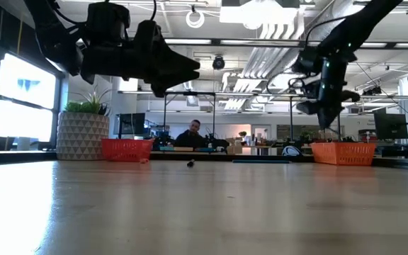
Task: Sort crayons/erasers/pens/pencils in bins
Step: Put the green crayon into the orange bin, then put the black pen into the blue bin
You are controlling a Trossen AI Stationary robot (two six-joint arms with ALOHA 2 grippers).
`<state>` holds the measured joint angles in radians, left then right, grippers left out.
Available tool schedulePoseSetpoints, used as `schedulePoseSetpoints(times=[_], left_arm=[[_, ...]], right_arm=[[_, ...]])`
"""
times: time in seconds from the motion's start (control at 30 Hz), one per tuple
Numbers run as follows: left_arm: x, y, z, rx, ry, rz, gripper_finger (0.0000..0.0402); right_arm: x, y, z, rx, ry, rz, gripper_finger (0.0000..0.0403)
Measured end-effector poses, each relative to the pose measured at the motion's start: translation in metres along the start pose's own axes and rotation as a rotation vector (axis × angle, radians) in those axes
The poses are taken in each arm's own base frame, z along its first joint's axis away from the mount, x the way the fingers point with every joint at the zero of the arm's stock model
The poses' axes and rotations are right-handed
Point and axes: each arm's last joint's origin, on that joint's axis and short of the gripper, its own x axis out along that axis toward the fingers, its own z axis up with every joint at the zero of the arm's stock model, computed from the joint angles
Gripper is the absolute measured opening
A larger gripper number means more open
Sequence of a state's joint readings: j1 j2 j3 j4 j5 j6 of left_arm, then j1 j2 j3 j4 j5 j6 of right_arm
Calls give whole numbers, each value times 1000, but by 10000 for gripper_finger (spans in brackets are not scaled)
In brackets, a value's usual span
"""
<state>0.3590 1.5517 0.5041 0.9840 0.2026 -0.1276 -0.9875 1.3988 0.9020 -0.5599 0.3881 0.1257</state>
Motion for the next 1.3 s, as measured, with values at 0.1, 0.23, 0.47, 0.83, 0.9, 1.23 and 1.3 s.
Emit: schedulePoseSetpoints(times=[0.1, 0.23, 0.47, 0.83, 0.9, 1.23, 1.3], left_arm=[[0, 0, 0, 0, 0, 1, 156], [0, 0, 0, 0, 2, 1, 156], [0, 0, -2, -3, 17, 4, 156], [0, 1, -4, 34, 44, 7, 156], [0, 1, -6, 47, 60, 10, 156], [-6, 19, -11, 53, 103, 77, 75], [-10, 22, -15, 44, 108, 93, 46]], right_arm=[[20, 1, -2, -9, 69, -18, 10], [42, 1, -6, -10, 141, -39, 10], [47, 2, -2, -9, 148, -39, 37], [25, -3, -1, -30, 115, -35, 137], [12, -1, -1, -58, 83, 9, 134], [-46, 61, -19, -255, -132, 318, 12], [-50, 76, -22, -283, -151, 376, 7]])
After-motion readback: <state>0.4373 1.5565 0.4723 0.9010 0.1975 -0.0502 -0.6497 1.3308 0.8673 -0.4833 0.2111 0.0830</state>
